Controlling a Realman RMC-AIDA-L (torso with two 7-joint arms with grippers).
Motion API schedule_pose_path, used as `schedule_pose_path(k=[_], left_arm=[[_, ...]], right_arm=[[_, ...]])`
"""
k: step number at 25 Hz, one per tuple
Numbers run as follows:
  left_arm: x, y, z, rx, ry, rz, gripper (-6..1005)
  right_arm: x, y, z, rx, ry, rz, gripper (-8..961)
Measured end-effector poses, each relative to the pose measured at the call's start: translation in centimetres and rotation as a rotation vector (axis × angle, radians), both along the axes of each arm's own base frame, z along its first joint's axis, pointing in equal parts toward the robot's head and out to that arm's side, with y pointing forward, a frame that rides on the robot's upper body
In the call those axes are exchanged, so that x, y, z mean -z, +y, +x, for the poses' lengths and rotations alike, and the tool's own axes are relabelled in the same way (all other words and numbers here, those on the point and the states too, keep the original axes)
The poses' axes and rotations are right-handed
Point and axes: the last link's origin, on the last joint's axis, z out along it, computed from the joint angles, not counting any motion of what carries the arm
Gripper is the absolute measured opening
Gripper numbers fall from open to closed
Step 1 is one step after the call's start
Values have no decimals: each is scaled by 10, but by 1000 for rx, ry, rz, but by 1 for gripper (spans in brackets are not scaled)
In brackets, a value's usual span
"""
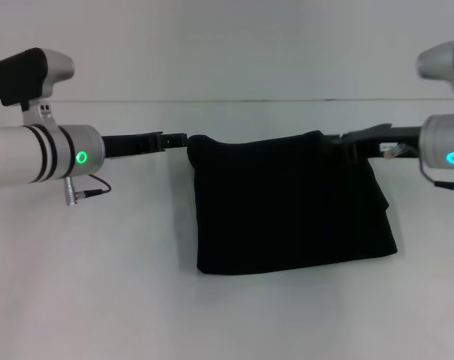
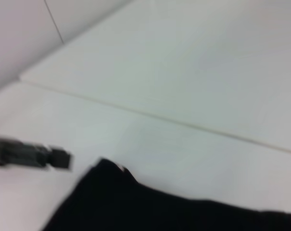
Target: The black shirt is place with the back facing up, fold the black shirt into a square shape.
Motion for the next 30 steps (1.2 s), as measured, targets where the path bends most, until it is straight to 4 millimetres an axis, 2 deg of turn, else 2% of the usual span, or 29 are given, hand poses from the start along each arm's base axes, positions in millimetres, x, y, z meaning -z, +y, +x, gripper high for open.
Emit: schedule_pose_path(k=[6, 12, 17, 22, 30], left_arm=[[12, 3, 3, -47, 0, -19, 791], [27, 1, 19, -9, 0, -72, 849], [34, 0, 31, 27, -5, -112, 854], [36, 0, 35, 42, 1, -130, 819], [30, 1, 29, 40, 9, -94, 719]], right_arm=[[-18, -1, -5, -28, 51, -5, 75], [-20, 0, -3, -40, 36, 1, 328], [-20, 0, -3, -47, 30, 3, 475], [-20, 1, -3, -48, 28, 6, 474], [-20, 0, -2, -47, 25, 6, 473]])
